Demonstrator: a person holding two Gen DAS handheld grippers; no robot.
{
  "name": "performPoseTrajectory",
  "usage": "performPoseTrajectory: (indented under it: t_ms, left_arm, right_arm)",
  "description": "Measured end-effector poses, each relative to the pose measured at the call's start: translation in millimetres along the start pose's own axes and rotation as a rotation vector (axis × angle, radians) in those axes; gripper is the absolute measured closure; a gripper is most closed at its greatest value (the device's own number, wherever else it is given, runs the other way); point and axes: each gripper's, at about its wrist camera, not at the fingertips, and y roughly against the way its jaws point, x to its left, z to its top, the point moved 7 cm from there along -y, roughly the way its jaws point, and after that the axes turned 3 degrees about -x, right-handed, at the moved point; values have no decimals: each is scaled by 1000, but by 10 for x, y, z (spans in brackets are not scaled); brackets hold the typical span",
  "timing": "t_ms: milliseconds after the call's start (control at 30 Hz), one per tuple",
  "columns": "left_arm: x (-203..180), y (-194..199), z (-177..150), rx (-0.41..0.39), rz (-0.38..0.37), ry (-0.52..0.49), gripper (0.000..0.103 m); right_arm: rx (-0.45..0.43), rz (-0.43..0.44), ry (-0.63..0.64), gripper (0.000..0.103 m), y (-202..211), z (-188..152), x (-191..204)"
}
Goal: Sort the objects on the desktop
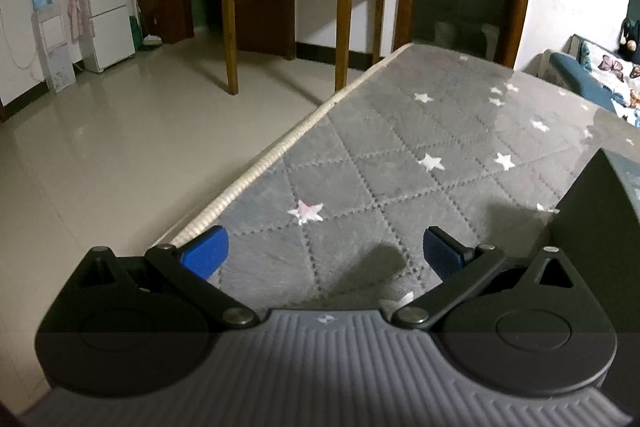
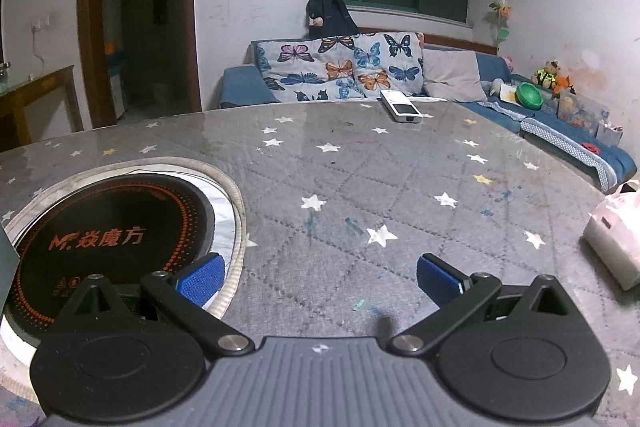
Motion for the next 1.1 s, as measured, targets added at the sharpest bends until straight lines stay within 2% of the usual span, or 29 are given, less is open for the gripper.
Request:
performPoseTrajectory:
  t_ms: [567,1100]
  left_arm:
    - [-209,-137,-14,12,5,-30,0]
    - [-281,-261,22,8,12,-15,0]
  right_arm:
    - [51,33,-42,0,-214,-47,-74]
    - [99,31,-49,0,-297,-83,-76]
